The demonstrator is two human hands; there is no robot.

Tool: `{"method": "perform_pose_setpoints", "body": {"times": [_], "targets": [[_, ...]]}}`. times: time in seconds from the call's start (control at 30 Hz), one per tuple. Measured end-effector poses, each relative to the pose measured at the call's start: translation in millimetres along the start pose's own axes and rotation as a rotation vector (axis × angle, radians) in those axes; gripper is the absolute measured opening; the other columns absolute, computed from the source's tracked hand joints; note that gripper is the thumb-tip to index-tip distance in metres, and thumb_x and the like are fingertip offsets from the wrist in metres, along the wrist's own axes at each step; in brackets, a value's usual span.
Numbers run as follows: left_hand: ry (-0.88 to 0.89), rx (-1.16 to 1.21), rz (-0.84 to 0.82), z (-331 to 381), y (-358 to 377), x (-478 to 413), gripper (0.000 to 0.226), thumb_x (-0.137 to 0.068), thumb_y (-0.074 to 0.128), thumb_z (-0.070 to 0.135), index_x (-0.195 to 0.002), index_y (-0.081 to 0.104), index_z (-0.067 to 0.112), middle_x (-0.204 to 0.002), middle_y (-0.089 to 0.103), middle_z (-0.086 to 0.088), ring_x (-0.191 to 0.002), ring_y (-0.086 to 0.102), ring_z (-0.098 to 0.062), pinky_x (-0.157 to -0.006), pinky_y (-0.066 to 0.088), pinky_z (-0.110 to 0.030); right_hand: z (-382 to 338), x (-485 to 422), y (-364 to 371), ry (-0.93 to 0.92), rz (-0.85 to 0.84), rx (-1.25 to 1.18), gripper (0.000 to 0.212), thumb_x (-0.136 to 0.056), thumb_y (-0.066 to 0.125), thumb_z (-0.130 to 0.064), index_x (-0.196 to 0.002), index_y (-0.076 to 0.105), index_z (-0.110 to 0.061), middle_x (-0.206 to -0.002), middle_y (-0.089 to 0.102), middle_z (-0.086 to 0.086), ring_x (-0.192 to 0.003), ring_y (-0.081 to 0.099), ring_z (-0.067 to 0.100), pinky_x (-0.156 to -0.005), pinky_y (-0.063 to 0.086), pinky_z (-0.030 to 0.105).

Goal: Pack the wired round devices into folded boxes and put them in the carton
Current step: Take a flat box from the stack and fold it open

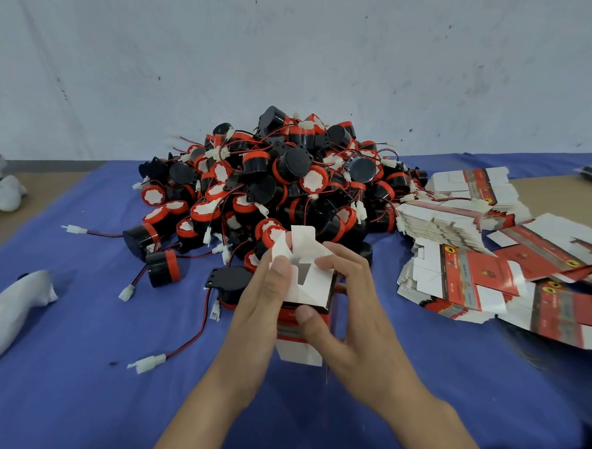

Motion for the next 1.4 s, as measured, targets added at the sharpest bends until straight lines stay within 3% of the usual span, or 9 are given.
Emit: {"method": "perform_pose_setpoints", "body": {"times": [0.17,0.33,0.47,0.6,0.7,0.87,1.03,1.13,1.4], "targets": [[0.024,-0.027,-0.007,3.9,-0.8,-1.3,0.057,-0.091,0.050,0.063,-0.142,0.049,0.037,-0.134,0.064,0.001,-0.122,0.062,-0.022,-0.100,0.049,-0.048,4.1,0.2,3.4,0.031,-0.029,-0.119,0.051,-0.093,0.059,-0.039,-0.139,0.037,-0.033,-0.150,0.038,-0.013,-0.139,0.043,0.011,-0.104,0.039,0.014],[0.033,-0.006,-0.001,7.4,-1.6,-2.1,0.047,-0.090,0.055,0.058,-0.132,0.055,0.038,-0.125,0.067,0.001,-0.113,0.066,-0.020,-0.085,0.056,-0.027,10.2,2.1,6.1,0.105,-0.058,-0.206,0.065,-0.089,0.058,-0.038,-0.147,0.030,-0.041,-0.141,0.045,-0.021,-0.130,0.050,0.004,-0.097,0.046,0.014],[0.040,-0.025,0.029,7.9,-5.0,-2.3,0.036,-0.088,0.057,0.053,-0.121,0.060,0.038,-0.117,0.070,0.001,-0.106,0.069,-0.018,-0.081,0.056,-0.025,13.4,4.7,10.2,0.145,-0.101,-0.199,0.073,-0.088,0.053,-0.043,-0.154,0.022,-0.039,-0.151,0.037,-0.022,-0.139,0.041,0.004,-0.104,0.045,0.020],[0.054,-0.070,0.055,7.8,-10.1,-2.0,0.027,-0.094,0.053,0.039,-0.120,0.059,0.032,-0.110,0.069,0.000,-0.100,0.069,-0.020,-0.081,0.058,-0.029,14.2,5.7,14.0,0.166,-0.123,-0.158,0.077,-0.087,0.051,-0.050,-0.155,0.016,-0.043,-0.159,0.024,-0.024,-0.145,0.025,-0.007,-0.106,0.029,0.003],[0.058,-0.105,0.036,8.4,-8.4,-0.6,0.026,-0.095,0.051,0.033,-0.119,0.057,0.028,-0.106,0.067,-0.001,-0.095,0.068,-0.021,-0.077,0.059,-0.030,15.6,6.9,16.0,0.177,-0.125,-0.164,0.079,-0.090,0.053,-0.059,-0.157,0.015,-0.043,-0.155,0.024,-0.031,-0.140,0.027,-0.015,-0.098,0.030,-0.002],[0.056,-0.146,0.031,9.4,-8.8,0.3,0.023,-0.091,0.050,0.026,-0.113,0.055,0.023,-0.098,0.064,-0.003,-0.085,0.062,-0.017,-0.071,0.055,-0.028,4.7,3.4,13.4,0.085,-0.099,-0.079,0.059,-0.093,0.057,-0.056,-0.146,0.032,-0.052,-0.142,0.038,-0.022,-0.132,0.043,-0.005,-0.095,0.036,0.001],[0.049,-0.134,-0.001,8.9,-5.1,0.6,0.020,-0.086,0.050,0.017,-0.106,0.051,0.017,-0.098,0.056,-0.014,-0.083,0.057,-0.019,-0.067,0.052,-0.027,2.9,2.4,10.7,0.059,-0.067,-0.047,0.048,-0.091,0.057,-0.043,-0.137,0.041,-0.042,-0.131,0.044,-0.017,-0.123,0.052,0.008,-0.091,0.046,0.014],[0.064,-0.121,-0.008,9.0,-3.0,0.9,0.019,-0.088,0.049,0.014,-0.107,0.050,0.014,-0.094,0.059,-0.002,-0.082,0.060,-0.013,-0.067,0.051,-0.022,2.6,2.7,11.3,0.073,-0.074,-0.049,0.045,-0.090,0.052,-0.043,-0.133,0.041,-0.045,-0.129,0.042,-0.018,-0.118,0.054,0.011,-0.086,0.053,0.024],[0.095,-0.124,-0.013,10.8,2.7,2.2,0.023,-0.097,0.051,0.025,-0.117,0.052,0.013,-0.100,0.063,-0.002,-0.087,0.063,-0.011,-0.072,0.053,-0.020,-2.4,2.4,7.1,0.050,0.007,-0.052,0.034,-0.092,0.046,-0.034,-0.125,0.049,-0.038,-0.130,0.044,-0.010,-0.123,0.050,0.015,-0.088,0.050,0.018]]}}
Point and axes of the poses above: each hand's wrist, its own x-axis away from the middle knuckle, its own y-axis out of the palm, z = x × y, the point moved 10 cm from there along -x, towards the middle knuckle
